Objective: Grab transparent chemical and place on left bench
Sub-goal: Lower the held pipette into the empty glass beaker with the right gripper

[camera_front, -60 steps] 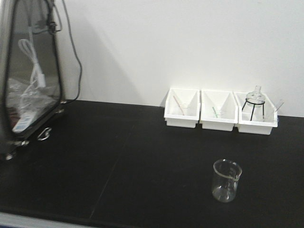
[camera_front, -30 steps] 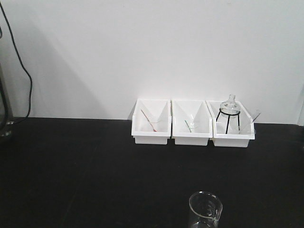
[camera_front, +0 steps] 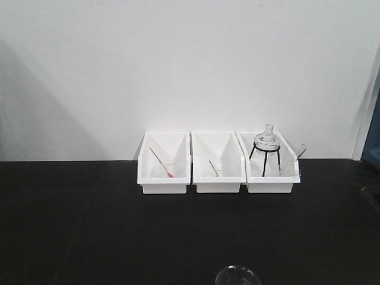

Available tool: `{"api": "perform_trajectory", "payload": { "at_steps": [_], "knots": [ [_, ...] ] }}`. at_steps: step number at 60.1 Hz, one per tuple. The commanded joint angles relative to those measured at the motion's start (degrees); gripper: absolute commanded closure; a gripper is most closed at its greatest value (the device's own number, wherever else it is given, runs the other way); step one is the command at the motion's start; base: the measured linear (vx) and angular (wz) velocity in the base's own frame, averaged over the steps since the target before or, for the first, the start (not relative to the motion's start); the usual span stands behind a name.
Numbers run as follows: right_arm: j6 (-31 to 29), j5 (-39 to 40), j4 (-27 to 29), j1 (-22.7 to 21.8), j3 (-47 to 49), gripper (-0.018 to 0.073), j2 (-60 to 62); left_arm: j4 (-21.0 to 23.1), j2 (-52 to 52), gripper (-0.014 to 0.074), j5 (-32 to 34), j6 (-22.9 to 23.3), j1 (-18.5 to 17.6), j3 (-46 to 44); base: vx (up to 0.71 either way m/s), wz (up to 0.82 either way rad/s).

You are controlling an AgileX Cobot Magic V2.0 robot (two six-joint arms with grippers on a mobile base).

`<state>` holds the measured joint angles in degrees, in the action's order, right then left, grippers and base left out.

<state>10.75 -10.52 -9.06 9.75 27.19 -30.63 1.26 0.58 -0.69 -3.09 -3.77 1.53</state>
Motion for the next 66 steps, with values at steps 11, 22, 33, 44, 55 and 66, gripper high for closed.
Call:
{"api": "perform_trajectory", "payload": {
  "at_steps": [11, 22, 33, 44, 55, 66],
  "knots": [
    [-0.22, 5.98, -0.21, -0.07, 2.13, 0.0562, -0.14, 0.04, 1.10, 0.0600, 4.49, 0.45, -0.10, 0.93, 0.05, -0.06],
    [2.63, 17.49, 4.14, -0.07, 1.98, 0.0562, -4.30, 0.04, 1.10, 0.0600, 4.49, 0.45, -0.10, 0.93, 0.01, -0.02],
    [8.64, 33.46, 5.81, -0.03, 3.18, 0.0562, -18.95, 0.04, 1.10, 0.0600, 4.49, 0.45, -0.10, 0.93, 0.00, 0.01],
    [21.38, 45.03, -13.79, -0.03, 8.97, 0.0561, -34.28, 0.04, 1.10, 0.0600, 4.49, 0.45, -0.10, 0.93, 0.00, 0.00],
    [35.08, 49.82, -34.58, -0.03, 16.68, 0.0561, -46.59, 0.04, 1.10, 0.0600, 4.49, 0.45, -0.10, 0.93, 0.00, 0.00],
    [39.21, 57.97, -39.39, -0.03, 18.66, 0.0561, -55.07, 0.04, 1.10, 0.0600, 4.49, 0.45, -0.10, 0.93, 0.00, 0.00]
  ]
}}
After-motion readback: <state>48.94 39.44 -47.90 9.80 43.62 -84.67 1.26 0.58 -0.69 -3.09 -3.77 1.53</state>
